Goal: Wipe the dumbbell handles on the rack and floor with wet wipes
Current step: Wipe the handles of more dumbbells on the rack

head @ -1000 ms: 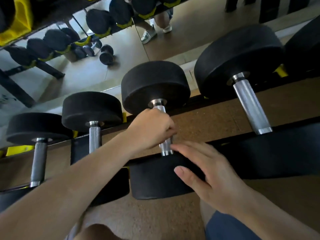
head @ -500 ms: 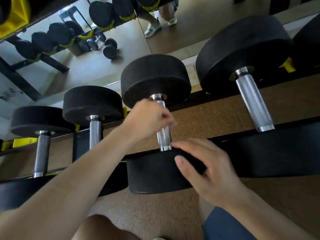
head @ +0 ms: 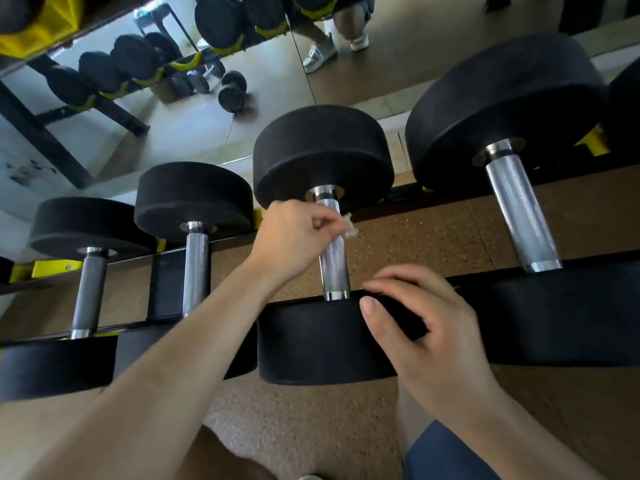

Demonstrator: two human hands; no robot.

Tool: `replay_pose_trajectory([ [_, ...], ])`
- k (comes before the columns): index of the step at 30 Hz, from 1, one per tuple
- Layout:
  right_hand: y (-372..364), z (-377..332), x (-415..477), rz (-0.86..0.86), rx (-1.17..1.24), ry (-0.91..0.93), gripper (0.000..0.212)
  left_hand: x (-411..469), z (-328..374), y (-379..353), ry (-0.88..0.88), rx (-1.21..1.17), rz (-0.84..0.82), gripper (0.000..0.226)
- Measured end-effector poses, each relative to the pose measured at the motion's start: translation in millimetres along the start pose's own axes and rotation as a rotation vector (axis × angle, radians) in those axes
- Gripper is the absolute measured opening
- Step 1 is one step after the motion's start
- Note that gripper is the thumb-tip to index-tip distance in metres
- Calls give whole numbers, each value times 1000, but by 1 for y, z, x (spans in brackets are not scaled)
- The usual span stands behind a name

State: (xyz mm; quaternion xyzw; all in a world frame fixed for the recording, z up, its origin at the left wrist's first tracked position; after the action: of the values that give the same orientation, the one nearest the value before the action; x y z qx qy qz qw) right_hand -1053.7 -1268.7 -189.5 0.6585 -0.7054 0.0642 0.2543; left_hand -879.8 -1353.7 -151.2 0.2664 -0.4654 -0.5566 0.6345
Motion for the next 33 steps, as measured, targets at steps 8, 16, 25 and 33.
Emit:
replay_pose_trajectory([
  [8, -38, 2, 78, -323, -311, -257, 26, -9, -14, -2, -13, -58, -110, 3],
  [16, -56, 17, 97, -332, -318, -279, 9, -23, -35, -1, 223, -160, 35, 15],
  [25, -72, 2, 118, -273, -427, 6, 9, -7, -41, 0, 507, -441, 222, 12],
  [33, -74, -17, 110, -498, -623, 244, 10, -17, -39, 9, 448, -349, 39, 17],
])
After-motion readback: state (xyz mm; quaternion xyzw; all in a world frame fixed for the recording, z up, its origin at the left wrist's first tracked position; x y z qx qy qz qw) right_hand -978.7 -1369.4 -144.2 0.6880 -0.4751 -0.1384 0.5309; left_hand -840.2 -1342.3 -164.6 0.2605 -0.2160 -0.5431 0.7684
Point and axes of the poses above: each hand's wrist, its own x-axis towards the middle knuckle, its own y-axis out of the back of the hand, z = x × y, the point moved 3 cm from there along x, towards the middle knuckle, and after that the axes turned 8 degrees about z, right-handed, at the moved point
